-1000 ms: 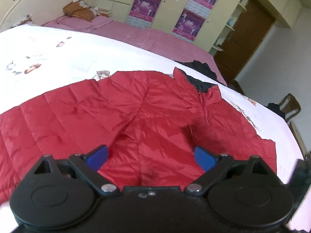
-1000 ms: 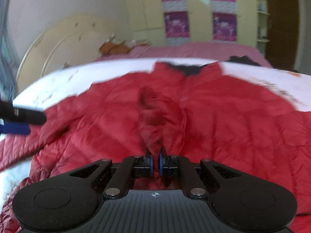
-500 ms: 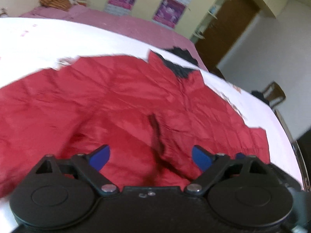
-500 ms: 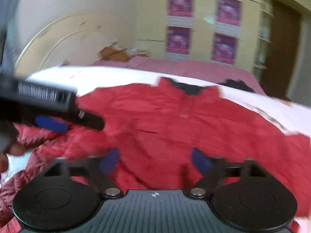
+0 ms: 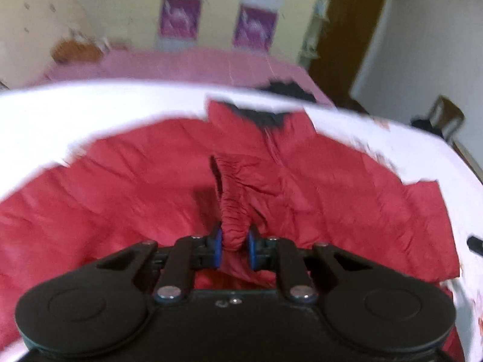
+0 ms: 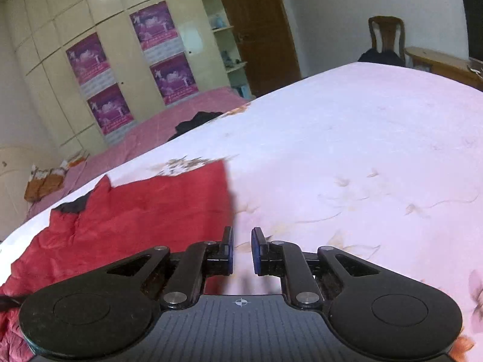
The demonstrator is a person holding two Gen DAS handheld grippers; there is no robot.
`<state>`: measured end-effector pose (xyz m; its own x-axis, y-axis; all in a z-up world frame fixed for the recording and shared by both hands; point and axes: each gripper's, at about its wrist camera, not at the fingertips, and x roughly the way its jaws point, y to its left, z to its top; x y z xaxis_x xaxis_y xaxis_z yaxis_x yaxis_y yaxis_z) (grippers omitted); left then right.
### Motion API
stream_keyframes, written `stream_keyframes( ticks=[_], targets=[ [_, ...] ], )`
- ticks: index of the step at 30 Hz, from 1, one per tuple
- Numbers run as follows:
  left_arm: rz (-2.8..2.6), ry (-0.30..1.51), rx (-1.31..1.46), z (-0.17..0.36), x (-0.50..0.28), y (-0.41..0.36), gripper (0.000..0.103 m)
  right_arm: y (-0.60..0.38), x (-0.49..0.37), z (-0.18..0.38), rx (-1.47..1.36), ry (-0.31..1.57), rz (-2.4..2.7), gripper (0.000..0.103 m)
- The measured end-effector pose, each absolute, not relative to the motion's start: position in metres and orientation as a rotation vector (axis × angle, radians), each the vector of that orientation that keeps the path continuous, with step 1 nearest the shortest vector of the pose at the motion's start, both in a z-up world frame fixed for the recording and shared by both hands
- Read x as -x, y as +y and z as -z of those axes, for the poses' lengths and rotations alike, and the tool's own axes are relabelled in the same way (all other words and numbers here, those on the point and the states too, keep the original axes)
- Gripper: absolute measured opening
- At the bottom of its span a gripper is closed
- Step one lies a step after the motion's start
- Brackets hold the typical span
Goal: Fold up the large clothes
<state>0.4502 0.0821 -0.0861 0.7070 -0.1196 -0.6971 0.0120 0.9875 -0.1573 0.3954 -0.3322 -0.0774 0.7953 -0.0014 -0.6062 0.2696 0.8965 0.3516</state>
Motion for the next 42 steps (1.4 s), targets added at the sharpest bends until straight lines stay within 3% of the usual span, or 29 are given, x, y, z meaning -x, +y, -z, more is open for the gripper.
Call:
stream_keyframes(
  ticks=[10,14,16,18,22,26,33,37,39,40,41,42],
  targets=[
    [-0.14,0.812,0.219,0.103,-0.426,0.127,0.016,-0.31,-0.42,0.084,-0.383,0.696,-0.06,0.013],
    [-0.126,0.839,0.207,0.11,-0.428,0.121,0.016,-0.28,-0.442,0.092,-0.251,0.712,-0.147,0.013],
    [-0.125,0.858,0.201,0.116,-0.426,0.119,0.016,-0.26,-0.461,0.115,-0.06,0.839,-0.056,0.014],
    [-0.136,0.852,0.197,0.118,-0.425,0.117,0.018,-0.263,-0.464,0.119,-0.071,0.849,-0.052,0.014],
    [-0.262,0.733,0.113,0.095,-0.404,0.118,0.05,-0.271,-0.455,0.089,-0.114,0.766,-0.054,0.014],
    [-0.204,0.648,0.088,0.081,-0.409,0.109,0.05,-0.265,-0.466,0.078,-0.048,0.742,-0.02,0.014],
    [-0.095,0.805,0.032,0.132,-0.463,0.074,0.054,-0.257,-0.513,0.13,0.028,0.79,-0.058,0.013],
    [-0.106,0.823,0.03,0.127,-0.461,0.073,0.052,-0.261,-0.515,0.126,0.058,0.826,-0.03,0.014],
    [-0.125,0.782,0.05,0.117,-0.458,0.07,0.059,-0.265,-0.512,0.115,0.021,0.801,-0.012,0.014],
    [-0.117,0.746,0.069,0.111,-0.457,0.071,0.068,-0.262,-0.509,0.106,0.021,0.769,-0.02,0.014],
    [-0.102,0.721,0.086,0.107,-0.46,0.066,0.075,-0.254,-0.509,0.1,0.033,0.744,-0.038,0.017],
    [-0.075,0.711,0.091,0.105,-0.467,0.057,0.075,-0.245,-0.511,0.097,0.044,0.731,-0.06,0.049]
  ],
)
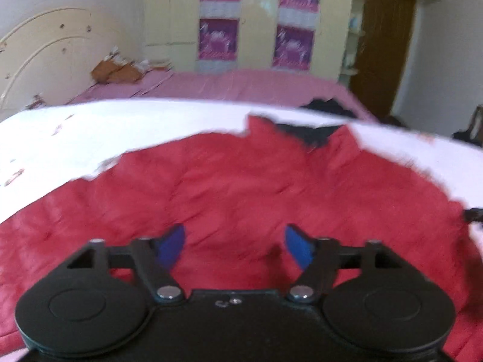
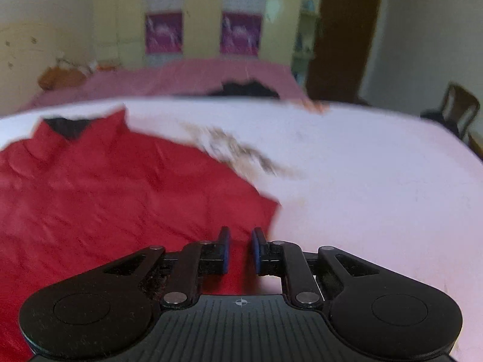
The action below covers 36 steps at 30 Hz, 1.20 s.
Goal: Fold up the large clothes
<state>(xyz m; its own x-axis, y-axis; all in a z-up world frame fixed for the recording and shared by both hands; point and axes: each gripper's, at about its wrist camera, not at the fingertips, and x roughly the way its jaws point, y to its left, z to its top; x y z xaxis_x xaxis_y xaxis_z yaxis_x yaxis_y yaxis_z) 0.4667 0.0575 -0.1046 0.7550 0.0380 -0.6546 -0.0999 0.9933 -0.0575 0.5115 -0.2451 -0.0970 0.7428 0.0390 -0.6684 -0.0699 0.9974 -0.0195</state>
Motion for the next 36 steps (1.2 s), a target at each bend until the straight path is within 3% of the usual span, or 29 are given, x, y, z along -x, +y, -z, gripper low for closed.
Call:
stream_keyframes(
  ticks=[1,2,3,6,14,18,24,36],
  targets=[
    [-0.05,0.719,0.082,0.105,-0.475,0.049,0.075,-0.236,-0.514,0.095,0.047,0.72,-0.087,0.084],
    [-0.024,0.736,0.065,0.106,-0.484,0.038,0.074,-0.228,-0.516,0.094,0.04,0.706,-0.134,0.085],
    [0.0,0.766,0.044,0.109,-0.493,0.028,0.074,-0.22,-0.519,0.094,0.046,0.705,-0.165,0.085],
    [-0.024,0.815,0.015,0.122,-0.506,0.021,0.072,-0.212,-0.537,0.108,0.071,0.767,-0.2,0.058],
    [-0.106,0.84,0.05,0.131,-0.496,0.061,0.083,-0.254,-0.553,0.122,0.054,0.823,-0.099,0.057],
    [-0.114,0.842,0.028,0.12,-0.491,0.059,0.078,-0.252,-0.542,0.113,0.057,0.811,-0.095,0.058],
    [-0.08,0.782,0.012,0.104,-0.476,0.042,0.081,-0.244,-0.51,0.084,0.031,0.748,-0.147,0.057],
    [-0.053,0.811,0.02,0.122,-0.453,0.023,0.08,-0.232,-0.476,0.102,0.035,0.823,-0.191,0.057]
  ],
)
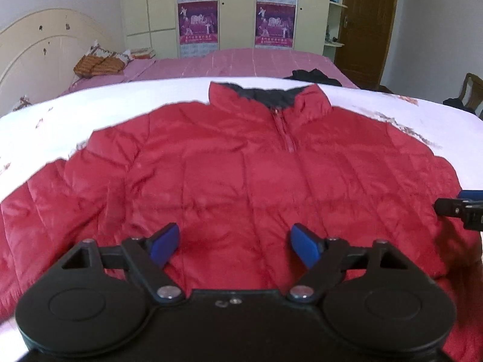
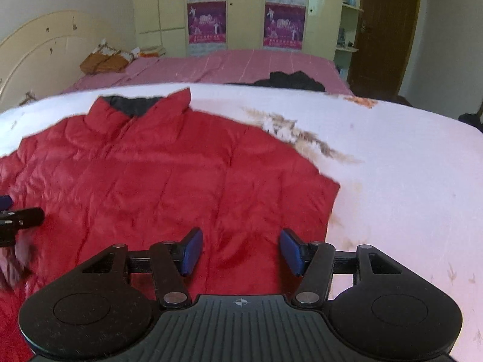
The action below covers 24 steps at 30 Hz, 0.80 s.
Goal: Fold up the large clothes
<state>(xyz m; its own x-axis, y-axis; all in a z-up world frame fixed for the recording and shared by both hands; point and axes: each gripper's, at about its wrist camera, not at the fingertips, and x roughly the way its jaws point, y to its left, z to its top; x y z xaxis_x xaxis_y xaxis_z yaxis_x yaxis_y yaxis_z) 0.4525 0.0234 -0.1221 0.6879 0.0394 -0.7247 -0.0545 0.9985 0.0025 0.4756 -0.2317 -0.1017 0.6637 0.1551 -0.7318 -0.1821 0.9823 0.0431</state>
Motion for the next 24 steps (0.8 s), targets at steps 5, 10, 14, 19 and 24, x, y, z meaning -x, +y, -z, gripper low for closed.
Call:
stream_keyframes(
  ticks=[5,10,14,19,24],
  targets=[
    [-0.053,0.825,0.018,0.126,-0.442,0.025,0.081,-0.235,-0.465,0.108,0.035,0.842,-0.181,0.057],
    [-0.057,0.837,0.009,0.124,-0.439,0.024,0.081,-0.235,-0.457,0.11,0.05,0.85,-0.172,0.058],
    [-0.062,0.802,0.023,0.111,-0.434,0.026,0.081,-0.234,-0.445,0.092,0.043,0.804,-0.184,0.057],
    [-0.073,0.801,0.021,0.112,-0.438,0.028,0.081,-0.225,-0.44,0.089,0.064,0.804,-0.211,0.057],
    [-0.068,0.834,0.013,0.126,-0.439,0.031,0.082,-0.224,-0.442,0.108,0.085,0.857,-0.207,0.057]
  ],
)
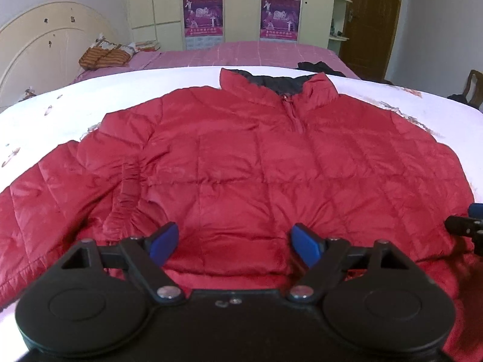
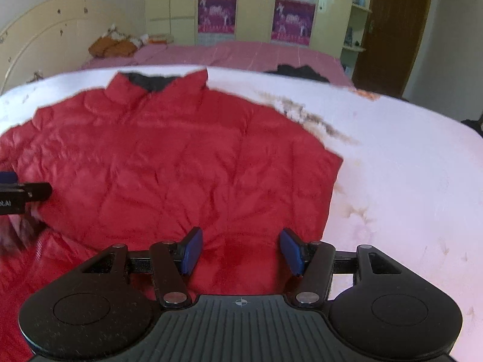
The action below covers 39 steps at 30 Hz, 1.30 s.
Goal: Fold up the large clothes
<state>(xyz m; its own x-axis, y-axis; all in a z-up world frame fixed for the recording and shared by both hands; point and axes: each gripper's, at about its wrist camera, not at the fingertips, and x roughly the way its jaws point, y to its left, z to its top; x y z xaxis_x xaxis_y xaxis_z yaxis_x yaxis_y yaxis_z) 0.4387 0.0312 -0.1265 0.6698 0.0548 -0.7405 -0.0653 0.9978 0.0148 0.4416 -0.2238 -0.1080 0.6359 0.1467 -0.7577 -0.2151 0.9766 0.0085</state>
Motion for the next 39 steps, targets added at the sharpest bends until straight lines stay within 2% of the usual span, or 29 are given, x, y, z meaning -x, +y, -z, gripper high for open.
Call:
stream_keyframes(
  ticks=[10,12,14,18,23,30,32,39],
  targets=[
    [-0.065,0.838,0.01,0.122,-0.436,0.035,0.081,-0.222,-0.442,0.11,0.111,0.87,-0.196,0.058],
    [-0.076,0.81,0.015,0.113,-0.429,0.041,0.085,-0.222,-0.438,0.101,0.1,0.847,-0.2,0.058],
    [-0.116,0.787,0.033,0.106,-0.42,0.054,0.093,-0.221,-0.434,0.094,0.096,0.83,-0.196,0.058],
    [-0.209,0.761,0.144,0.094,-0.393,0.098,0.094,-0.217,-0.425,0.083,0.069,0.813,-0.188,0.058],
    [-0.356,0.749,0.439,0.095,-0.332,0.181,0.07,-0.203,-0.416,0.082,0.064,0.834,-0.201,0.058],
    [-0.599,0.613,0.871,0.117,-0.219,0.278,0.068,-0.168,-0.411,0.083,0.094,0.853,-0.245,0.058],
    [-0.631,0.552,0.994,0.126,-0.196,0.298,0.064,-0.156,-0.409,0.082,0.112,0.85,-0.259,0.058],
    [-0.667,0.329,1.188,0.147,-0.185,0.334,0.056,-0.123,-0.407,0.074,0.157,0.84,-0.296,0.058]
  ],
)
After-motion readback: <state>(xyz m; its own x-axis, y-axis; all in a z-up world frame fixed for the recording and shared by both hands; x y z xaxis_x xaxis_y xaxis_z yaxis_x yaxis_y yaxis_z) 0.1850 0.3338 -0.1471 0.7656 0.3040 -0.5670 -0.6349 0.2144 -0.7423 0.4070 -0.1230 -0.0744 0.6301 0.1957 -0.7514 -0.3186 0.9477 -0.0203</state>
